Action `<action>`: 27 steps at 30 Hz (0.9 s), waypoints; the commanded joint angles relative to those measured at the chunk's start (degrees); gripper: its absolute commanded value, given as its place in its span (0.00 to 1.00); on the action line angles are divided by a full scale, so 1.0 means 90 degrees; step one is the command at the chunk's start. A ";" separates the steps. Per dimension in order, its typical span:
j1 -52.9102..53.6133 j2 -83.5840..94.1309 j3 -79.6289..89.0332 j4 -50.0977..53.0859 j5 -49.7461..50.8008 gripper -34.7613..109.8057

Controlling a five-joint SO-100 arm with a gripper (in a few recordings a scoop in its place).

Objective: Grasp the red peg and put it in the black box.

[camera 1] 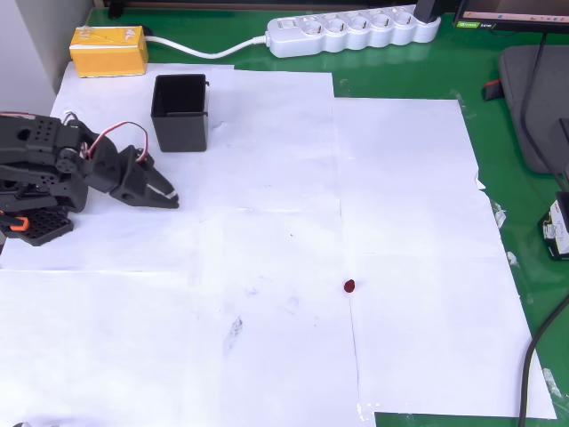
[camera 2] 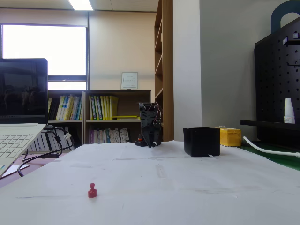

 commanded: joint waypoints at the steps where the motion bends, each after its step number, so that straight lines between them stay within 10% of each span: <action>1: 0.0068 0.1816 -0.0430 -0.2334 -0.0156 0.24; 27: 0.0713 0.8291 0.0469 -0.9951 0.0625 0.25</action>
